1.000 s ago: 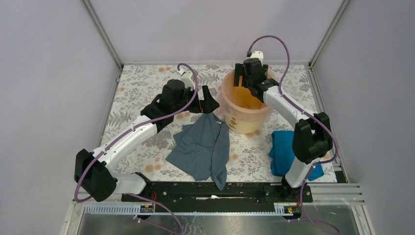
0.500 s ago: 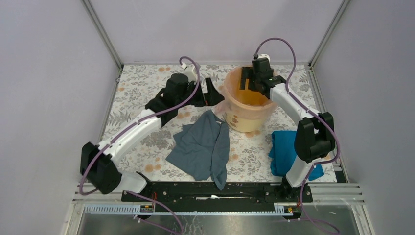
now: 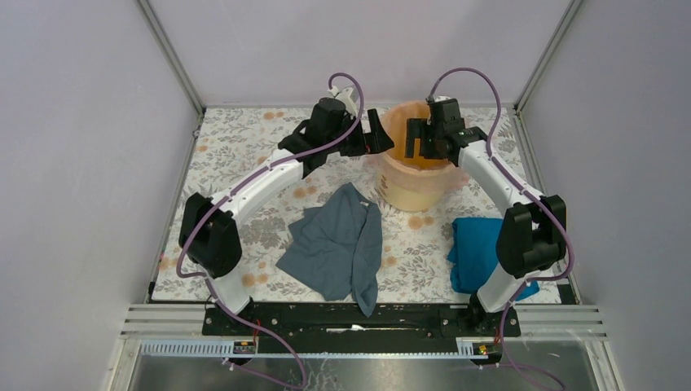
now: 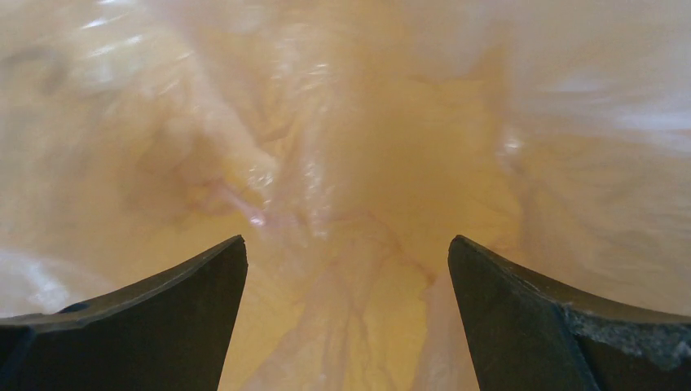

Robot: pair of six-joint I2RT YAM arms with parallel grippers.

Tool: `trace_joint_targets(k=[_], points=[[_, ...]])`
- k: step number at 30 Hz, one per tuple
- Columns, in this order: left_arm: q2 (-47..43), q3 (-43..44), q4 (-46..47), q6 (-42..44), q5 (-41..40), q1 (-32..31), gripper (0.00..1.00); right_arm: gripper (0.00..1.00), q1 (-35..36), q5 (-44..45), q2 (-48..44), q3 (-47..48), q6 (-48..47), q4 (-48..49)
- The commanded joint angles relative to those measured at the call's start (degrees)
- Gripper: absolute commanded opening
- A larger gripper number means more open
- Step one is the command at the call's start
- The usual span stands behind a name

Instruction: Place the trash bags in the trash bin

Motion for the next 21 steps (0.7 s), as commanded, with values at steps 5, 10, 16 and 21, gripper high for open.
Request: trace_joint_targets(k=[5,10,16,21], points=[[-0.1,4.4,-1.8,3.0,0.1,-0.2,0.97,0.96,1.4,-7.1,-3.1,2.4,-2.5,-2.8],[-1.8,5.2,-5.0,6.6,-2.1,-0.1,0.99,0.87,1.4,-8.0,2.6,1.4,-2.9,-2.8],[-5.6,2.2,-5.9,12.4,-7.5,0.0,0.99,0.87,1.5,-8.1,8.0,1.1,-2.7,-1.7],[-8.4,0.0,-5.9,15.4,-8.2,0.0,0.99,0.89,2.2,-8.1,14.0,1.6,-3.0,-1.3]])
